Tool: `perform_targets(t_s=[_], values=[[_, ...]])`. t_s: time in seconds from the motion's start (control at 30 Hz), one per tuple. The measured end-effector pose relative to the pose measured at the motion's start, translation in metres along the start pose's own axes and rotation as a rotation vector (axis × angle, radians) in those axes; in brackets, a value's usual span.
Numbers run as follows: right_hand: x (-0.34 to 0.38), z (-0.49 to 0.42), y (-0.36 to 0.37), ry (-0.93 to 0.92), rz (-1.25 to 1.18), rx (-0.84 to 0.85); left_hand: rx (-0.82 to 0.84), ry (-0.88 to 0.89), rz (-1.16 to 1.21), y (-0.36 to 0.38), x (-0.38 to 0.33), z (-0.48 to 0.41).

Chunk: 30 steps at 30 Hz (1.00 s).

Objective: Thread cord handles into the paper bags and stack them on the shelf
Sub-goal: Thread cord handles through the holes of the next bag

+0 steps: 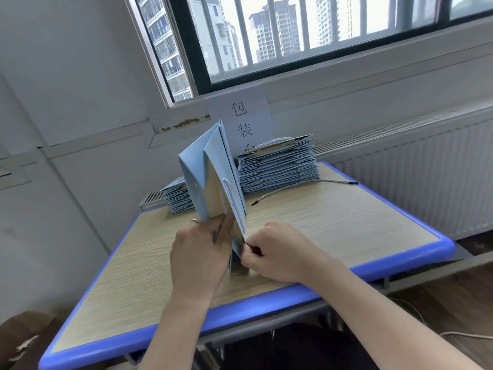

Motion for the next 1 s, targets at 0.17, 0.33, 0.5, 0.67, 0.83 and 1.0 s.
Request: perform_targets(t_s=[0.17, 0.33, 0.5, 0.67, 0.83, 1.0], values=[[-0.001, -0.001, 0.001, -0.013, 0.015, -0.011, -0.050, 0.054, 0.014, -0.015, -0.008, 0.005], [-0.002, -0.001, 0.002, -0.017, 0.018, -0.017, -0.105, 0.110, 0.027, -0.015, -0.012, -0.001], [-0.001, -0.002, 0.002, -0.031, 0.019, -0.010, -0.107, 0.095, 0.004, -0.002, -0.009, 0.001], [-0.003, -0.001, 0.003, -0.005, -0.003, -0.016, -0.082, 0.036, 0.022, 0.000, -0.009, 0.003], [-0.003, -0.002, 0.003, -0.001, -0.007, -0.024, -0.072, 0.034, 0.029, -0.002, -0.008, 0.005], [-0.002, -0.001, 0.003, 0.004, -0.005, -0.013, -0.070, 0.013, -0.035, -0.004, -0.011, 0.002]])
Point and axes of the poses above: each hand's wrist, its own z-axis away from the middle knuckle, its own y-axis out of the palm, x = y × z, the point moved 2 cm from there along -z, towards the middle knuckle
